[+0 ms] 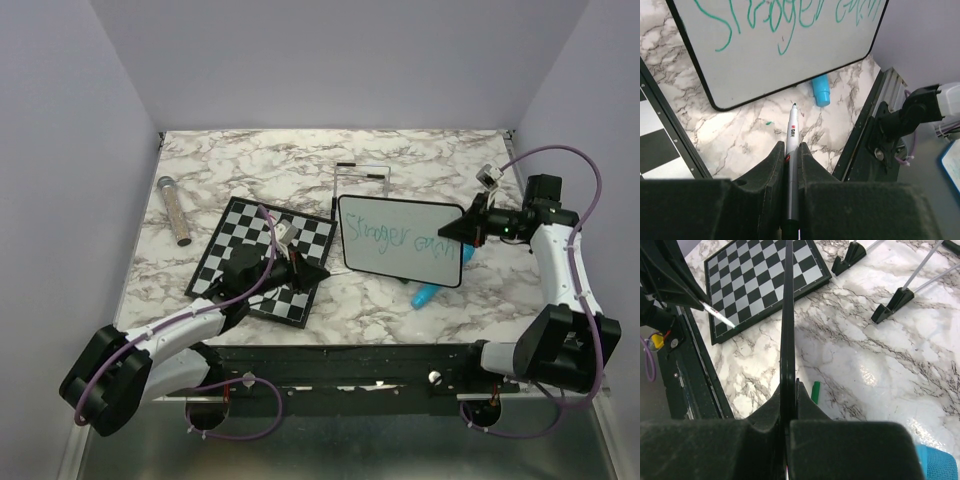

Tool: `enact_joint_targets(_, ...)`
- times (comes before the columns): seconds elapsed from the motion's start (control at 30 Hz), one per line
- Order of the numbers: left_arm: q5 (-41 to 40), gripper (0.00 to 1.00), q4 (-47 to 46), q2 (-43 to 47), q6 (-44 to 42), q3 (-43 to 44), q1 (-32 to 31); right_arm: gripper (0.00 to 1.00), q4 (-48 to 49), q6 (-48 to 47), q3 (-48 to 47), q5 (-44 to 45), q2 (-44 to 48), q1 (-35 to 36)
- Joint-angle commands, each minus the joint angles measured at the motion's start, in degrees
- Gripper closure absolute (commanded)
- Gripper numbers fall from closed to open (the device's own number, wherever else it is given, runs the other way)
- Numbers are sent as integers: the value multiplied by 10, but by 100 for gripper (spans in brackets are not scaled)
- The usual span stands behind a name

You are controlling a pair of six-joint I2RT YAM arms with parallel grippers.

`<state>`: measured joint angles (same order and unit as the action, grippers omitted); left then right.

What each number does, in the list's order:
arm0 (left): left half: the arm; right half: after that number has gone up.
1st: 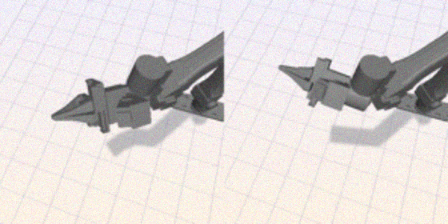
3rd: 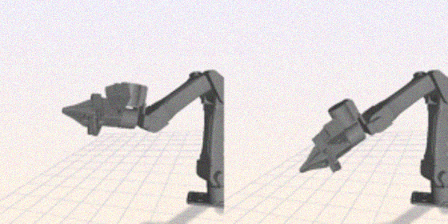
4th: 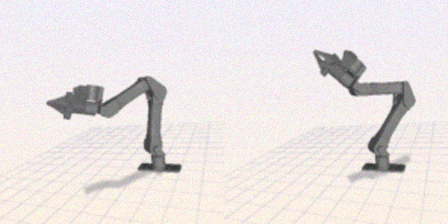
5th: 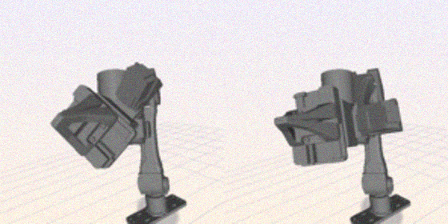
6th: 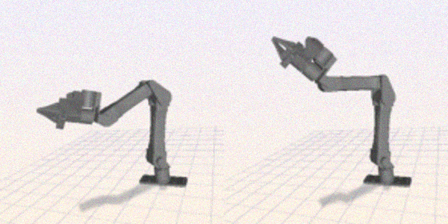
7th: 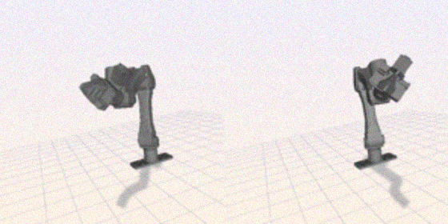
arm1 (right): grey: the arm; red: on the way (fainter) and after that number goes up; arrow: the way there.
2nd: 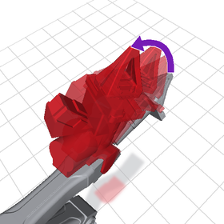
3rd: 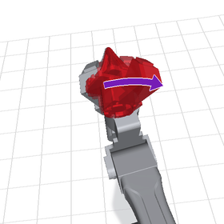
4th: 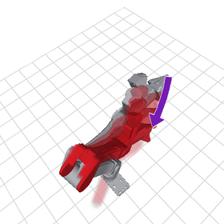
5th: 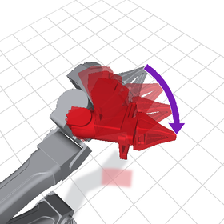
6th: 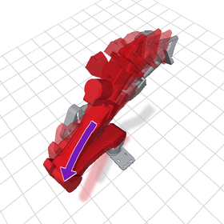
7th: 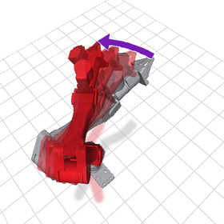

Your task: Write a sentence on the whiteboard

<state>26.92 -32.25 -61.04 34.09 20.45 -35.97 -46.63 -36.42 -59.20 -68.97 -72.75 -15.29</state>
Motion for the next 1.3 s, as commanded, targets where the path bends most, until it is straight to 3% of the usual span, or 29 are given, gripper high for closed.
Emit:
enact_joint_targets(0.0, 28, 100, -54, 2, -41, -20, 5, 99, -151, -155, -54, -6, -57, -25)
enact_joint_targets(0.1, 30, 100, -79, -13, -51, -27, 5, 100, -200, -204, -61, -5, -71, -36)
enact_joint_targets(0.37, 46, 100, -151, -51, -50, -44, 12, 99, -196, -202, -49, -13, -80, -39)
enact_joint_targets(0.63, 60, 100, -201, -49, -31, -62, 12, 100, -256, -247, -64, -49, -106, -40)
enact_joint_targets(1.27, 92, 100, -293, -98, 13, -78, 22, 100, -250, -247, -60, -50, -106, -40)
